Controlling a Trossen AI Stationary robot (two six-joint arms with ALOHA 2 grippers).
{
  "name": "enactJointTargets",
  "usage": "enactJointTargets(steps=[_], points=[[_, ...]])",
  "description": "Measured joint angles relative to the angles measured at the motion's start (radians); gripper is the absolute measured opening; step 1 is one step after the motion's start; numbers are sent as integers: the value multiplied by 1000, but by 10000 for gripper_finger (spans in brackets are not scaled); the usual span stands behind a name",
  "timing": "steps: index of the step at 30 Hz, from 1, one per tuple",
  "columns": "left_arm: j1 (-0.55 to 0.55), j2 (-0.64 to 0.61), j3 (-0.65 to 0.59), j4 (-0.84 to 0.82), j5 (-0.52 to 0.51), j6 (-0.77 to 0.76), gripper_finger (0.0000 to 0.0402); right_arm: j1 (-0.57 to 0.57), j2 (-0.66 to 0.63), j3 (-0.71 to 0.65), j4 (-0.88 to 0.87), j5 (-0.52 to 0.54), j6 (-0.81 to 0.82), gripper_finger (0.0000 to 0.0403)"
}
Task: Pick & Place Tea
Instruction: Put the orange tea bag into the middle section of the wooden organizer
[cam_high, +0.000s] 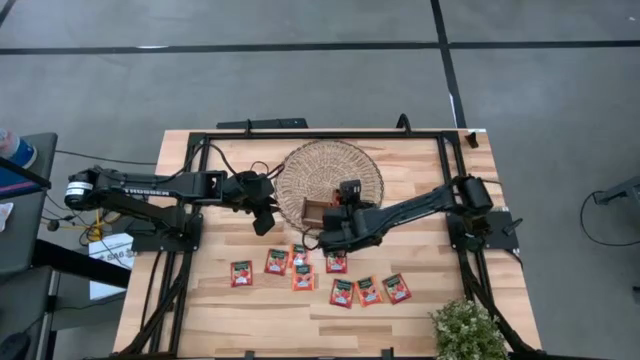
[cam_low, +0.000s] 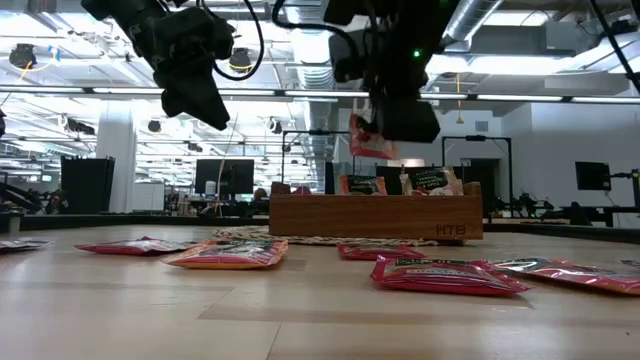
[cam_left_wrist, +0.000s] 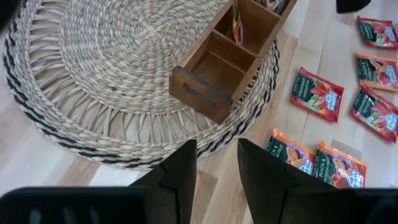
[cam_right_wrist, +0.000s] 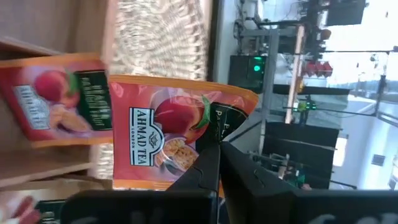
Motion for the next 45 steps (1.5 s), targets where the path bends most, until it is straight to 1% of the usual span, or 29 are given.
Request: enactJointTargets(steps=[4, 7, 10, 12, 14, 16, 19, 21, 31, 35, 39, 45], points=[[0, 0, 0, 0, 0, 0, 108, 13, 8, 0, 72, 3, 0, 0], [0, 0, 0, 0, 0, 0, 108, 17, 19, 0, 85, 1, -1, 0], [0, 0, 0, 2, 0, 0, 108, 18, 34, -5, 81, -47, 0, 0], [0, 0, 0, 3, 0, 0, 108, 20, 59, 2, 123, -38, 1, 0], [0, 0, 0, 3, 0, 0, 108, 23, 66, -6, 79, -39, 5, 0], [0, 0, 0, 0, 0, 0, 108, 23, 81, 2, 96, -28, 9, 0], [0, 0, 0, 3, 0, 0, 108, 23, 100, -6, 50, -29, 15, 0], [0, 0, 0, 3, 1, 0, 108, 22, 109, 0, 79, -22, 18, 0], [0, 0, 0, 3, 1, 2, 108, 2, 113, -3, 74, -28, 47, 0], [0, 0, 0, 3, 3, 4, 108, -8, 113, -3, 70, -96, 81, 0], [0, 0, 0, 3, 14, 5, 108, -6, 113, -19, 65, -78, 92, 0], [0, 0, 0, 3, 14, 5, 108, -4, 112, -21, 57, -77, 110, 0]])
